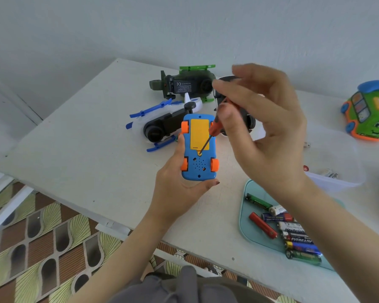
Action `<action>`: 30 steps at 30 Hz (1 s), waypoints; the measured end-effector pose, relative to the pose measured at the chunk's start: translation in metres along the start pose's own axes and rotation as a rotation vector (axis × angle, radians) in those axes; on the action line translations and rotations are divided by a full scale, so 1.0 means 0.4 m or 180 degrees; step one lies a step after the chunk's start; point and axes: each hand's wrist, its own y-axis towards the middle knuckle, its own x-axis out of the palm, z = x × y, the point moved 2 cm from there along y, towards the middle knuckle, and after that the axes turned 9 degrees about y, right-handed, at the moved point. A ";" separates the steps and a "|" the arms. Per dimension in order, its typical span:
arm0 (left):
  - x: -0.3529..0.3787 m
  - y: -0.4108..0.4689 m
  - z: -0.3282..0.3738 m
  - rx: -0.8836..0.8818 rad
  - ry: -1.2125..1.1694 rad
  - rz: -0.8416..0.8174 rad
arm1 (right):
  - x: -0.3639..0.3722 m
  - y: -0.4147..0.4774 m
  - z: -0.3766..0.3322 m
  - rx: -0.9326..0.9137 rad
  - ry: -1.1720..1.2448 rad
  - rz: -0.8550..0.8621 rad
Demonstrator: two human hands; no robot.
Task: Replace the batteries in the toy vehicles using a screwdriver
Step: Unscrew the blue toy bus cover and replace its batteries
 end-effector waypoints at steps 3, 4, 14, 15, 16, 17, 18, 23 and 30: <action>-0.001 -0.001 0.002 0.0061 0.0022 -0.0002 | 0.006 0.002 -0.006 -0.0063 -0.0091 0.0118; -0.001 -0.001 0.003 0.0090 0.0027 0.0012 | 0.008 0.001 -0.008 -0.0072 -0.0116 0.0122; -0.008 0.000 0.009 0.0138 0.0098 0.0102 | 0.018 0.004 -0.014 -0.0102 0.0213 -0.0716; -0.009 0.000 0.010 0.0135 0.0178 0.0096 | 0.021 0.006 -0.017 -0.0157 0.0160 -0.0670; -0.009 -0.001 0.011 0.0114 0.0240 0.0109 | 0.024 0.008 -0.018 -0.0199 0.0111 -0.0568; -0.010 -0.002 0.013 0.0083 0.0270 0.0130 | 0.028 0.011 -0.019 -0.0242 0.0072 -0.0435; -0.010 -0.002 0.014 0.0080 0.0260 0.0152 | 0.030 0.014 -0.018 -0.0290 0.0029 -0.0294; -0.013 -0.005 0.023 0.0187 0.0105 0.0264 | 0.026 0.014 -0.012 -0.0133 -0.0057 -0.0063; -0.008 -0.007 0.006 0.0072 -0.0013 0.0149 | 0.016 0.004 -0.003 -0.0056 0.0198 -0.0512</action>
